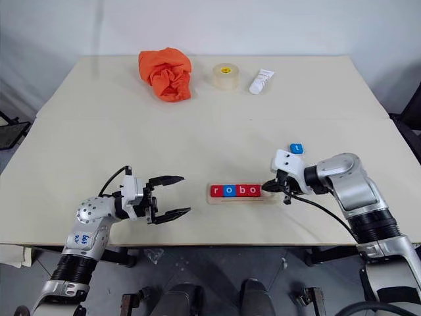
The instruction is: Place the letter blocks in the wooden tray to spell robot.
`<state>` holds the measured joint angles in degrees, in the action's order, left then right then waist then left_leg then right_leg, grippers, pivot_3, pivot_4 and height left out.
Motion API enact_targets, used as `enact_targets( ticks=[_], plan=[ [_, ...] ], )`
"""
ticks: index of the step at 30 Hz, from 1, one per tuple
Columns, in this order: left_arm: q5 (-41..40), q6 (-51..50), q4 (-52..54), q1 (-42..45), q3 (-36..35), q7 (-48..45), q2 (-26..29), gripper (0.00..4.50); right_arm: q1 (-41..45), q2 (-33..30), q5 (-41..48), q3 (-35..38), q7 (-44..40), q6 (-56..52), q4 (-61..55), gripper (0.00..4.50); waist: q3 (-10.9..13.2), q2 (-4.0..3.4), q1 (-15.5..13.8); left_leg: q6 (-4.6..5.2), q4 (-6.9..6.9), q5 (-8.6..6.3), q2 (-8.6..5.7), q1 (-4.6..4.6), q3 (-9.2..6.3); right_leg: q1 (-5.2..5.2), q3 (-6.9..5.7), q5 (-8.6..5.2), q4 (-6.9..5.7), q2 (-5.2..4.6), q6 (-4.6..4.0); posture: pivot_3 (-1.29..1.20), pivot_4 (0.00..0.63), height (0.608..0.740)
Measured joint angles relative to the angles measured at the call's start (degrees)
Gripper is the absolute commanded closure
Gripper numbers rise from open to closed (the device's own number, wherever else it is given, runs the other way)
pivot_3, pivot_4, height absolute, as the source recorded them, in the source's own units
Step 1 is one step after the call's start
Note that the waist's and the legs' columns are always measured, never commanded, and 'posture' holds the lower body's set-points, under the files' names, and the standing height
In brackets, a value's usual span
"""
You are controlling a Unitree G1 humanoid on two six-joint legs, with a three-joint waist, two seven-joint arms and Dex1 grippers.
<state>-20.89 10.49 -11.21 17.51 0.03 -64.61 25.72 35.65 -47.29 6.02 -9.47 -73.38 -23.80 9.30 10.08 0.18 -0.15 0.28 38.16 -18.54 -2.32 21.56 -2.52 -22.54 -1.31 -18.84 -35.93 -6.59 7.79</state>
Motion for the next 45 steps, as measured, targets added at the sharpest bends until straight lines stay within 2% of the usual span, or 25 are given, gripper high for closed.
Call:
enact_targets(
  ticks=[3, 11, 12, 19, 23, 26, 29, 33, 39, 45],
  plan=[
    [0.0, 0.0, -0.1, 0.1, 0.0, -0.1, 0.2, 0.0, -2.1, -2.1, 0.7, 4.0, 2.0, -0.4, -0.4, 2.91, 0.0, 0.0, 0.0, 0.01, -0.01, 0.0, 0.0, 0.0, 0.0, 0.01, 0.0, 0.0, 0.02, -0.01, 0.0, 0.0, 0.15, 0.74],
    [0.0, 0.1, -1.2, 1.9, 0.3, -1.7, 0.2, 0.0, -16.0, -5.0, 6.6, 19.4, 9.0, -5.7, -5.4, 0.14, 0.0, 0.0, -0.4, 0.01, 0.0, 0.0, 0.0, 0.0, 0.03, 0.03, 0.01, 0.0, 0.01, 0.02, 0.0, 0.0, 0.15, 0.74],
    [0.0, 0.1, -1.4, 2.3, 0.4, -1.9, 0.1, 0.0, -17.7, -5.0, 7.2, 21.1, 9.7, -6.5, -6.4, 0.03, 0.0, 0.0, -0.4, 0.01, 0.0, 0.0, 0.01, -0.01, 0.08, 0.03, 0.04, 0.0, 0.02, 0.02, 0.0, 0.0, 0.15, 0.74],
    [0.0, 0.2, -3.5, 3.4, 0.7, -3.6, 0.0, 0.0, -29.9, -4.9, 12.2, 33.3, 14.7, -10.4, -13.5, 0.03, 0.0, 0.0, -0.8, 0.01, 0.0, 0.0, 0.01, -0.02, 0.1, 0.05, 0.06, 0.0, 0.0, 0.04, 0.0, 0.0, 0.15, 0.74],
    [0.0, 0.3, -3.8, 4.0, 0.7, -4.0, 0.0, 0.0, -33.9, -3.8, 14.7, 36.7, 17.2, -12.6, -17.5, 0.03, 0.0, 0.0, -0.9, 0.02, 0.01, 0.0, 0.02, -0.03, 0.1, 0.06, 0.07, 0.0, 0.0, 0.05, 0.0, 0.0, 0.15, 0.74],
    [0.0, 0.3, -4.3, 4.1, 0.7, -4.4, 0.0, 0.0, -33.0, -1.8, 16.1, 36.9, 21.0, -14.2, -19.3, 0.03, 0.0, 0.0, -0.8, 0.02, 0.02, 0.0, 0.03, -0.04, 0.13, 0.06, 0.1, 0.0, -0.01, 0.04, 0.0, 0.0, 0.15, 0.74],
    [0.0, 0.3, -4.6, 4.2, 0.6, -4.6, 0.1, 0.0, -28.0, 0.7, 16.0, 35.5, 25.6, -15.2, -18.9, 0.03, 0.0, 0.0, -0.6, 0.01, 0.03, 0.02, 0.03, -0.05, 0.14, 0.05, 0.12, 0.0, -0.02, 0.04, 0.0, 0.0, 0.15, 0.74],
    [0.0, 0.3, -5.0, 4.5, 0.4, -4.9, 0.2, 0.0, -18.2, 4.0, 14.6, 29.5, 31.1, -14.7, -13.3, 0.03, 0.0, 0.0, -0.3, 0.0, 0.02, 0.04, 0.03, -0.06, 0.1, 0.05, 0.1, 0.01, -0.04, 0.04, -0.01, 0.0, 0.15, 0.74],
    [0.0, 0.6, -5.0, 4.5, -0.2, -4.9, 0.6, 0.0, -3.5, 8.2, 8.4, 20.7, 36.5, -9.4, 5.1, 0.03, 0.0, -0.01, 0.3, 0.02, -0.03, 0.05, -0.02, -0.04, 0.11, 0.0, 0.07, 0.01, -0.07, 0.06, -0.01, 0.0, 0.15, 0.74],
    [0.0, 0.6, -3.2, 1.7, -0.9, -3.7, 0.9, 0.0, 8.8, 13.4, 4.0, 17.6, 40.5, -1.1, 25.3, 0.03, 0.0, -0.01, 0.6, 0.02, -0.09, 0.05, -0.01, -0.04, 0.1, -0.02, 0.04, 0.01, -0.06, 0.07, -0.01, 0.0, 0.15, 0.74]
  ],
)
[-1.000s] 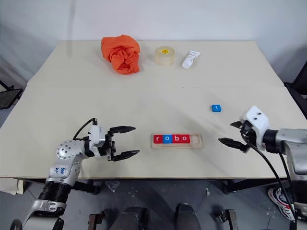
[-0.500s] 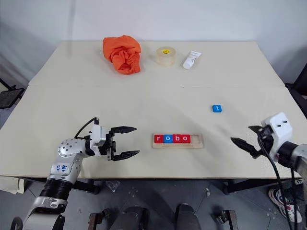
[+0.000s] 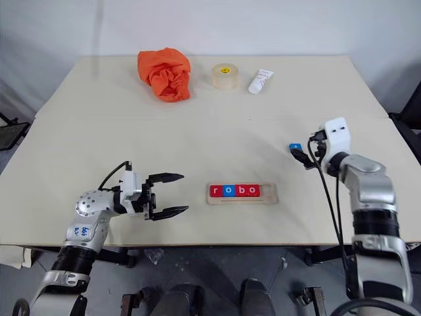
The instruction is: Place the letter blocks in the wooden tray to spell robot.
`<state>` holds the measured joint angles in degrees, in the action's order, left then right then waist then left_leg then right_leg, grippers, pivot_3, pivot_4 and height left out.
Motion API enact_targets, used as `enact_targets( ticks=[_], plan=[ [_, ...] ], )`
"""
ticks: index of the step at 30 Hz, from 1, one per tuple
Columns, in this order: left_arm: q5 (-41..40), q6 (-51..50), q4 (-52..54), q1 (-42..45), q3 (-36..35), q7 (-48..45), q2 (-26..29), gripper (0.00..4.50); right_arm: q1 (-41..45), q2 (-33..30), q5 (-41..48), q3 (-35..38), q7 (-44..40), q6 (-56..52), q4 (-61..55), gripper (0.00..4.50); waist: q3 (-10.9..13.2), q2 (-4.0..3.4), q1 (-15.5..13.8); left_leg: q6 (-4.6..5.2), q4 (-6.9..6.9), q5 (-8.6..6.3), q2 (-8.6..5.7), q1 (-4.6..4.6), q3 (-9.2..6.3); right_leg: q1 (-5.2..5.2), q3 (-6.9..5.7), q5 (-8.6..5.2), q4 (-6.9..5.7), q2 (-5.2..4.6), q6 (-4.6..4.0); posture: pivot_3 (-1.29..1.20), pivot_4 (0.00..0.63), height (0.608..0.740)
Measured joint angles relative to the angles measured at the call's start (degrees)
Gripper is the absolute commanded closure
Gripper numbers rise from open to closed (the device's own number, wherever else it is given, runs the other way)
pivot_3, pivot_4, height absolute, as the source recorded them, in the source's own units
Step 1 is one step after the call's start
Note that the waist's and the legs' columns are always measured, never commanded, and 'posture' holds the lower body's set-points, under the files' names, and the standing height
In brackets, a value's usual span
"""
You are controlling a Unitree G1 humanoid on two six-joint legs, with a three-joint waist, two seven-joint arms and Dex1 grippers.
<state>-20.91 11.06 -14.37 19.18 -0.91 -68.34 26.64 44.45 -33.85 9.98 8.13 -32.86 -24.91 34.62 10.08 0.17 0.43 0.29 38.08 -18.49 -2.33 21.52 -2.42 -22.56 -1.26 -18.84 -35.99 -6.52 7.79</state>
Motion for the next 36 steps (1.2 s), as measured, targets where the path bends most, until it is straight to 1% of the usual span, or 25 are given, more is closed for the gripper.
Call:
enact_targets(
  ticks=[2, 8, 11, 12, 14, 15, 16, 18, 19, 22, 24, 26, 31, 34, 36],
  plan=[
    [0.0, 0.0, 0.8, -0.9, -0.3, 0.4, 0.2, 0.0, 2.5, 1.4, -1.0, -0.5, 1.2, 2.3, 5.6, 0.03, 0.0, 0.0, 0.0, 0.0, -0.01, 0.0, 0.01, 0.0, -0.01, 0.0, -0.01, 0.0, 0.0, -0.01, 0.0, 0.0, 0.15, 0.74],
    [0.0, -0.4, 2.8, -2.7, -0.5, 1.8, 0.5, 0.0, 7.2, 3.5, -2.4, -0.9, 4.1, 7.5, 16.7, 0.03, 0.0, -0.01, -0.1, 0.0, 0.01, 0.0, 0.0, 0.01, -0.02, 0.01, -0.01, 0.0, 0.0, -0.01, 0.0, 0.0, 0.15, 0.74],
    [0.0, -0.5, 3.2, -3.1, -0.5, 2.3, 0.5, 0.0, 7.9, 3.9, -2.4, -0.9, 5.1, 8.8, 19.2, 0.62, 0.0, -0.02, 0.1, 0.0, 0.0, 0.0, 0.01, 0.01, -0.02, 0.01, -0.01, 0.0, -0.01, -0.02, 0.0, 0.0, 0.15, 0.74],
    [0.0, -0.5, 3.3, -3.1, -0.4, 2.4, 0.5, 0.0, 8.0, 4.1, -2.4, -0.9, 5.1, 9.0, 19.5, 0.91, 0.0, -0.02, 0.2, 0.0, 0.01, 0.0, 0.02, 0.01, -0.02, 0.01, -0.01, 0.0, -0.01, -0.01, 0.0, 0.0, 0.15, 0.74],
    [0.0, -0.5, 3.4, -3.1, -0.4, 2.6, 0.5, 0.0, 8.1, 4.4, -2.3, -0.9, 5.6, 9.6, 19.7, 1.64, 0.0, -0.02, 0.3, 0.0, 0.01, 0.0, 0.02, 0.01, -0.02, 0.01, -0.01, 0.0, -0.01, -0.02, 0.0, 0.0, 0.15, 0.74],
    [0.0, -0.5, 3.4, -3.1, -0.4, 2.6, 0.5, 0.0, 8.1, 4.5, -2.3, -0.9, 5.8, 9.7, 19.7, 1.91, 0.0, -0.02, 0.3, 0.0, 0.01, 0.0, 0.02, 0.01, -0.02, 0.01, -0.01, 0.0, -0.01, -0.02, 0.0, 0.0, 0.15, 0.74],
    [0.0, -0.5, 3.4, -3.1, -0.4, 2.6, 0.5, 0.0, 8.1, 4.5, -2.3, -0.9, 5.9, 9.7, 19.7, 2.31, 0.0, -0.02, 0.4, 0.0, 0.01, 0.0, 0.02, 0.01, -0.02, 0.01, -0.01, 0.0, -0.01, -0.02, 0.0, 0.0, 0.15, 0.74],
    [0.0, -0.5, 3.4, -3.1, -0.4, 2.7, 0.5, 0.0, 8.0, 4.5, -2.2, -0.8, 6.2, 9.7, 19.6, 2.98, 0.0, -0.02, 0.4, 0.0, 0.01, 0.0, 0.02, 0.01, -0.02, 0.01, -0.01, 0.0, -0.02, -0.02, 0.0, 0.0, 0.15, 0.74],
    [0.0, -0.5, 3.4, -3.1, -0.4, 2.7, 0.5, 0.0, 7.9, 4.5, -2.2, -0.8, 6.3, 9.6, 19.4, 3.03, 0.0, -0.02, 0.5, 0.0, 0.01, 0.0, 0.02, 0.01, -0.02, 0.01, -0.01, 0.0, -0.02, -0.02, 0.0, 0.0, 0.15, 0.74],
    [0.0, -0.5, 3.4, -2.7, -0.3, 2.6, 0.5, 0.0, 6.0, 4.5, -1.8, 0.0, 7.1, 9.0, 16.7, 3.03, 0.0, -0.02, 0.5, 0.0, 0.01, 0.0, 0.02, 0.01, -0.04, 0.01, -0.01, 0.0, -0.02, -0.02, 0.0, 0.0, 0.15, 0.74],
    [0.0, -0.5, 3.3, -2.2, -0.2, 2.5, 0.5, 0.0, 2.6, 4.5, -1.3, 0.8, 7.5, 6.8, 10.7, 3.03, 0.0, -0.02, 0.4, -0.01, 0.01, 0.0, 0.02, 0.02, -0.08, 0.02, -0.01, 0.0, -0.03, -0.04, 0.0, 0.0, 0.15, 0.74],
    [0.0, -0.5, 3.1, -1.9, -0.1, 2.1, 0.5, 0.0, -2.4, 4.7, 0.3, 1.4, 7.7, 3.2, 1.7, 3.03, 0.0, -0.03, 0.3, -0.01, -0.02, 0.0, 0.04, 0.04, -0.09, 0.0, 0.0, 0.0, -0.05, -0.04, 0.0, 0.0, 0.15, 0.74],
    [-0.1, -0.5, 1.8, -0.7, 0.9, -0.7, 0.5, 0.0, -19.2, 6.5, 6.4, 2.7, 10.6, -13.7, -32.7, 3.03, 0.0, -0.06, -0.3, -0.04, -0.05, -0.03, 0.1, 0.08, -0.11, -0.03, 0.03, 0.0, -0.07, -0.05, 0.0, 0.0, 0.15, 0.74],
    [-0.1, -0.5, 0.5, 1.0, 1.0, -2.0, 0.7, 0.0, -25.4, 7.2, 9.1, 4.9, 13.9, -22.3, -47.4, 3.03, 0.0, -0.06, -0.4, -0.03, 0.0, -0.02, 0.03, 0.06, -0.1, -0.02, 0.04, 0.0, -0.02, -0.03, 0.0, 0.0, 0.15, 0.74],
    [-0.1, -0.5, -0.5, 1.4, 0.9, -2.7, 1.0, 0.0, -28.8, 7.7, 10.3, 6.5, 15.8, -26.8, -54.5, 3.03, 0.0, -0.06, -0.4, -0.03, 0.0, -0.02, 0.02, 0.06, -0.11, -0.01, 0.09, 0.0, 0.0, -0.04, 0.0, 0.0, 0.15, 0.74]
  ],
)
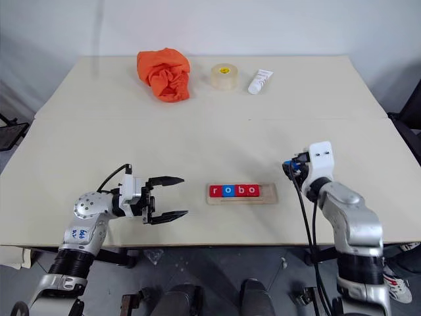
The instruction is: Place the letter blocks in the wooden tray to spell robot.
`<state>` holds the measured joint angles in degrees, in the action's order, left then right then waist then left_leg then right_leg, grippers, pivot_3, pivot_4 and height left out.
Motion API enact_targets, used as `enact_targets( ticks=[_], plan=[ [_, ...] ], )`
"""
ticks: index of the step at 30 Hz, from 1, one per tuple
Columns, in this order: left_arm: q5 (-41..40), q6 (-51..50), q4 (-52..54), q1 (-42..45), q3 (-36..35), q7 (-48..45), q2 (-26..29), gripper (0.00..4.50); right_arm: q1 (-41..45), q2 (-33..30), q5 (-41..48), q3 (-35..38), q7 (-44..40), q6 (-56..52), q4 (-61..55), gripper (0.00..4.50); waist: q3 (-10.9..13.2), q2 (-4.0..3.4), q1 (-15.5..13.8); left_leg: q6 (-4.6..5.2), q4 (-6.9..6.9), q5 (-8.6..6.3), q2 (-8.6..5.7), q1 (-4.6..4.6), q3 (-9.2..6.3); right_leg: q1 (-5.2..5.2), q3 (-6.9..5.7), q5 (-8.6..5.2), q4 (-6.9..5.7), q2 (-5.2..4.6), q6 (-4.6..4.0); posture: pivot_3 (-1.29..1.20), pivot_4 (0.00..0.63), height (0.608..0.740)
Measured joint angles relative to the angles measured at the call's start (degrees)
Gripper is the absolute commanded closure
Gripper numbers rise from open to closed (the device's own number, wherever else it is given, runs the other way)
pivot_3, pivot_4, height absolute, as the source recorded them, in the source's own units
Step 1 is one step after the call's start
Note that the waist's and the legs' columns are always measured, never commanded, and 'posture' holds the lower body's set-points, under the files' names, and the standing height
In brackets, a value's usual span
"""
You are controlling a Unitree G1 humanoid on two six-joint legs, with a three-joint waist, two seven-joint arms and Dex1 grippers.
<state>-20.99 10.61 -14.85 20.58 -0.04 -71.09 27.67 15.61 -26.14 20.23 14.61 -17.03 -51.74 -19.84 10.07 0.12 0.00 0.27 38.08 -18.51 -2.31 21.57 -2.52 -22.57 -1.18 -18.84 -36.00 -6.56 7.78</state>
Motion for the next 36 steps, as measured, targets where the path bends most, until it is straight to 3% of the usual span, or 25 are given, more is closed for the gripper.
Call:
enact_targets(
  ticks=[4, 8, 17, 23, 30, 36],
  plan=[
    [0.0, 0.2, -2.3, 1.1, -0.3, -1.6, 0.3, 0.0, -8.7, 3.0, 2.3, 1.6, 3.1, -7.3, -12.0, 3.03, 0.0, 0.0, 0.0, 0.0, -0.03, 0.0, 0.0, 0.0, -0.06, -0.01, 0.16, 0.0, -0.01, 0.0, 0.0, 0.0, 0.15, 0.74],
    [0.0, 0.6, -3.5, 2.5, -0.2, -2.3, 0.2, 0.0, -12.9, 4.7, 2.6, 1.9, 5.0, -9.1, -15.5, 3.03, 0.0, 0.0, 0.1, 0.02, -0.03, 0.0, -0.04, -0.03, 0.0, -0.01, 0.15, 0.0, -0.02, 0.08, 0.0, 0.0, 0.15, 0.74],
    [0.0, 0.8, -3.8, 2.5, -0.1, -2.6, 0.0, 0.0, -14.0, 4.0, 2.8, 2.3, 3.6, -6.2, -15.1, 0.03, 0.0, 0.0, 0.1, 0.04, -0.03, 0.0, -0.06, -0.03, -0.01, -0.01, 0.15, 0.0, -0.06, 0.1, 0.0, 0.0, 0.15, 0.74],
    [0.0, 0.8, -3.8, 2.4, -0.1, -2.3, -0.1, 0.0, -15.5, -9.6, 4.0, 2.3, -9.3, -0.6, -13.0, 0.01, 0.0, 0.01, 0.0, 0.15, -0.03, -0.02, -0.1, -0.04, 0.02, 0.04, 0.1, 0.0, 0.01, 0.11, 0.0, 0.0, 0.15, 0.74],
    [0.0, 1.1, -3.6, 2.3, 0.0, -1.9, -0.7, 0.0, -14.1, -31.2, 2.5, -1.3, -35.4, 15.0, 2.7, 0.01, 0.0, 0.03, 0.1, 0.22, 0.03, -0.02, -0.06, -0.07, 0.14, 0.11, -0.03, 0.01, 0.04, 0.14, 0.02, 0.0, 0.15, 0.74],
    [0.0, 1.5, -3.2, 1.5, 0.1, -1.5, -1.4, 0.0, -1.8, -35.7, -2.8, -10.7, -49.9, 28.9, 19.2, 0.01, 0.0, 0.07, 0.2, 0.17, 0.04, -0.01, 0.02, -0.16, 0.24, 0.1, -0.01, 0.01, 0.04, 0.11, 0.02, 0.0, 0.15, 0.74]
  ],
)
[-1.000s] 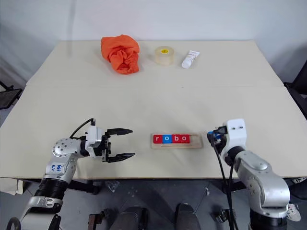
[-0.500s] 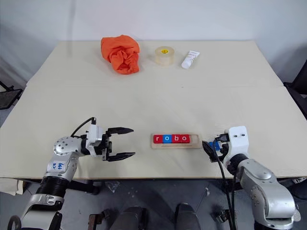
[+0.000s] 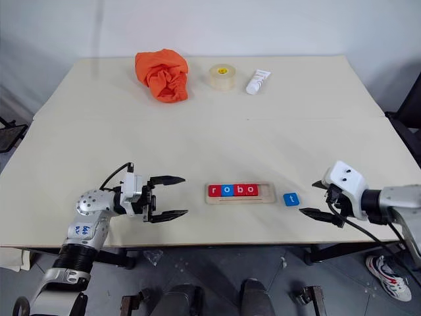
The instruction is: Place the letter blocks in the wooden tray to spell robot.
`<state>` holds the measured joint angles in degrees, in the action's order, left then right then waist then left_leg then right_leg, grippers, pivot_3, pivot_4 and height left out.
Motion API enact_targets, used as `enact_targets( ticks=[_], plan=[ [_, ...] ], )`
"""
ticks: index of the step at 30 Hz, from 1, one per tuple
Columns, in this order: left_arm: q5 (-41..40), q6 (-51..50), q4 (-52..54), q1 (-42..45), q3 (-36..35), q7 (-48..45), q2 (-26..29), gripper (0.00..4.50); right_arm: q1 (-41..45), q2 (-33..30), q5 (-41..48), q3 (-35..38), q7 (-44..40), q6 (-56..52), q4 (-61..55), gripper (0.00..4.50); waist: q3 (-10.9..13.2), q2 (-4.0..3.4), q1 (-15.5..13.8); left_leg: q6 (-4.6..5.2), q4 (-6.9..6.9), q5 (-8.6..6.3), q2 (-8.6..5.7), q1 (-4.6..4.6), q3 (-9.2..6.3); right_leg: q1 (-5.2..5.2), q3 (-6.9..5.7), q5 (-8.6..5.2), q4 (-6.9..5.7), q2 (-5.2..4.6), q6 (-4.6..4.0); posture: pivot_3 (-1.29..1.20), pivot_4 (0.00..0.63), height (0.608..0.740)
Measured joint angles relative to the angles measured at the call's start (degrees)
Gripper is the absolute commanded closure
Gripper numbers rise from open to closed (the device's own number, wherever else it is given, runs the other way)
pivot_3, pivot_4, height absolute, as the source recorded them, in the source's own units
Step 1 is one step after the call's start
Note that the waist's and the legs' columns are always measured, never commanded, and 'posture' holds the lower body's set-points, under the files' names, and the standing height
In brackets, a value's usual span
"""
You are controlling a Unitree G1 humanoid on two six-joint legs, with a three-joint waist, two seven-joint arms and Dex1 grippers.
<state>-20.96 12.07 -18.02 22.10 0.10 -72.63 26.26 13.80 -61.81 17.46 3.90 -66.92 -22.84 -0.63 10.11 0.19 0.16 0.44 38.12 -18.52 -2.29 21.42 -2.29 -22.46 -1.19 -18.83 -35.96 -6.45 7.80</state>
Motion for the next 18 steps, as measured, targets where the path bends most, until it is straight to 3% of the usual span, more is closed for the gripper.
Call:
enact_targets(
  ticks=[4, 12, 15, 18],
  plan=[
    [0.0, 0.3, 0.6, -0.6, -0.2, 0.5, 0.0, 0.0, 7.2, 1.3, -1.3, -5.5, -7.6, 5.0, 8.0, 0.01, 0.0, 0.01, -0.1, -0.02, 0.03, 0.0, -0.02, 0.02, -0.02, 0.02, -0.03, 0.0, 0.04, -0.08, 0.0, 0.0, 0.15, 0.74],
    [0.0, 0.0, 3.3, -3.0, -0.2, 2.2, 0.1, 0.0, 15.1, 4.8, -8.3, -12.7, -12.7, 14.3, 21.3, 0.01, 0.0, 0.0, -0.2, -0.06, 0.05, -0.01, -0.03, 0.07, -0.07, -0.01, -0.08, 0.01, 0.05, -0.13, 0.01, 0.0, 0.15, 0.74],
    [0.0, -0.1, 3.9, -3.0, -0.3, 2.7, 0.3, 0.0, 16.3, 5.1, -9.4, -12.9, -13.5, 15.2, 22.8, 0.61, 0.0, 0.0, -0.2, -0.07, 0.07, -0.01, -0.03, 0.06, -0.08, 0.0, -0.08, 0.01, 0.04, -0.12, 0.01, 0.0, 0.15, 0.74],
    [0.0, -0.4, 4.1, -3.5, -0.3, 3.1, 0.6, 0.0, 17.1, 6.5, -9.6, -12.7, -13.5, 15.2, 23.6, 1.64, 0.0, 0.0, -0.1, -0.1, 0.07, -0.01, -0.01, 0.06, -0.08, -0.01, -0.08, 0.01, 0.04, -0.13, 0.01, 0.0, 0.15, 0.74]
  ],
)
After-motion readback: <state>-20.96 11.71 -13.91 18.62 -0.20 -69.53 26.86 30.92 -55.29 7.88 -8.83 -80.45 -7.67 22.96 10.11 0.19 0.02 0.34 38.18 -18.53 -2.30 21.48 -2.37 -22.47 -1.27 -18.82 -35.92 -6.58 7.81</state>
